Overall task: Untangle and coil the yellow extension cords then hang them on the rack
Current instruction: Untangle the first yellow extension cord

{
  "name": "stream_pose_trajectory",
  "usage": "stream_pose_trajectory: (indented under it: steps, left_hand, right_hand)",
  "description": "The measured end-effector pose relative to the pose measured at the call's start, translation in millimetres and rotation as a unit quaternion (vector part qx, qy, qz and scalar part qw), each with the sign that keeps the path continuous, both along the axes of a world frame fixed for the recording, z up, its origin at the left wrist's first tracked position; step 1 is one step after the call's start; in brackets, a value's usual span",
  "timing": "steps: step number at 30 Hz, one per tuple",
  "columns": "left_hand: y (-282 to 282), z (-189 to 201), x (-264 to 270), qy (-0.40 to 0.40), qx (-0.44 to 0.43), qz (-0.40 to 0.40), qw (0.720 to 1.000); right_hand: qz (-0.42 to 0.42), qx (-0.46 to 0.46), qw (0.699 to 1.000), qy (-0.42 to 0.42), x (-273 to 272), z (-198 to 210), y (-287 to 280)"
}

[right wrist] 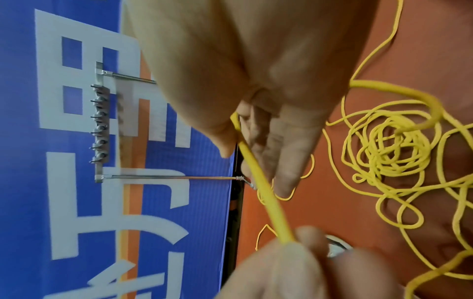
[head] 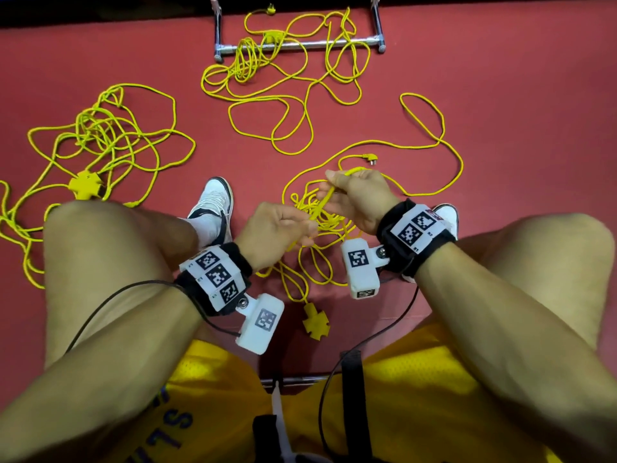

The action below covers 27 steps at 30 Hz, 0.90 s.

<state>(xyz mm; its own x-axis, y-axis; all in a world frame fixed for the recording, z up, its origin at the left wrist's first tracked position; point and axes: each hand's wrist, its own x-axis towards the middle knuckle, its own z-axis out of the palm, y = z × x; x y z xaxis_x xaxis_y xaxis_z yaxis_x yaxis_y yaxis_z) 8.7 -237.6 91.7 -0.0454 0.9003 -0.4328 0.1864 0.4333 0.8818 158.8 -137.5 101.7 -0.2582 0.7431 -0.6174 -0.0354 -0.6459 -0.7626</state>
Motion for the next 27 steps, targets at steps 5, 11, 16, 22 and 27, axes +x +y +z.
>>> stream_pose_trajectory:
  steps: [5,11,16,22,27]
  left_hand:
    - [4,14,-2,-0.184,-0.152,0.055,0.970]
    - [25,21,-13,-0.283,-0.207,0.110,0.930]
    - [29,25,-10,-0.295,-0.097,0.144,0.940]
    - [21,38,-11,-0.276,-0.047,0.074,0.957]
    - [11,33,0,-0.227,-0.095,-0.018,0.969]
  right_hand:
    - [0.127,0.032,0.991,0.018,-12,13,-19]
    - [0.410,0.139,0.901,-0.023,-23,0,-54]
    - [0.529,0.168,0.819,-0.147,-16,-10,-56]
    - [0.071,-0.051,0.996,-0.035,9,-16,-18]
    - [-0.102,-0.099,0.987,0.081,20,-16,5]
